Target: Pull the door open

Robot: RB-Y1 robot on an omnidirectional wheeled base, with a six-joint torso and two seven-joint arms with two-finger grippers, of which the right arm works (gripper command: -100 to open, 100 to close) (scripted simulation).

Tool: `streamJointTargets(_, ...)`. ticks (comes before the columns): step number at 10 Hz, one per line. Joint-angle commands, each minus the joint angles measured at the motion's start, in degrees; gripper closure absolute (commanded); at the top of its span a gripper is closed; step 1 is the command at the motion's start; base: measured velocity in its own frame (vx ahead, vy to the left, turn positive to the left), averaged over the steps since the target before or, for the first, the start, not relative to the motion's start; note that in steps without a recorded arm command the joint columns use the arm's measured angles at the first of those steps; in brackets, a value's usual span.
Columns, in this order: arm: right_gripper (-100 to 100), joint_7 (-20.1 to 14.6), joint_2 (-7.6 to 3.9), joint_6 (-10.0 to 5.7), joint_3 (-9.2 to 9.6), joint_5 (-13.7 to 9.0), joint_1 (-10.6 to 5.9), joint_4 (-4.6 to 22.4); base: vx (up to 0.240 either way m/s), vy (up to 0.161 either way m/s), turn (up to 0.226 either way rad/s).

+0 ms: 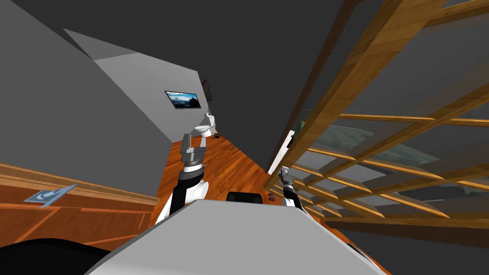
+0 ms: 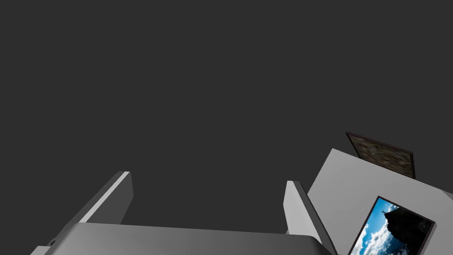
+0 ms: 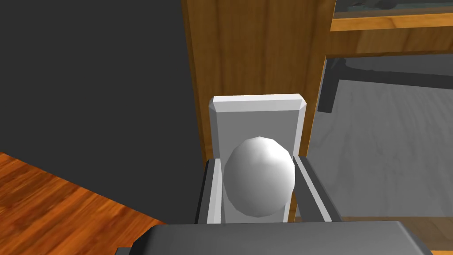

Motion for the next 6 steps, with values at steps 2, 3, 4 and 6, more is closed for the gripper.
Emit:
streamJointTargets(2,100,-2.29,-0.92,-0.61,2.26,1.14,0.04,-0.01,-0.239,-0.024,0.081)
streamJointTargets(3,100,-2.8,-1.19,-0.64,2.86,1.43,0.18,-0.25,-0.219,-0.039,0.076)
streamJointTargets(4,100,-2.44,-1.0,-0.33,2.49,1.21,0.16,0.03,-0.094,-0.01,0.029)
streamJointTargets(6,100,-3.75,-1.77,-0.89,3.96,1.99,0.79,-0.31,-0.153,0.021,0.062)
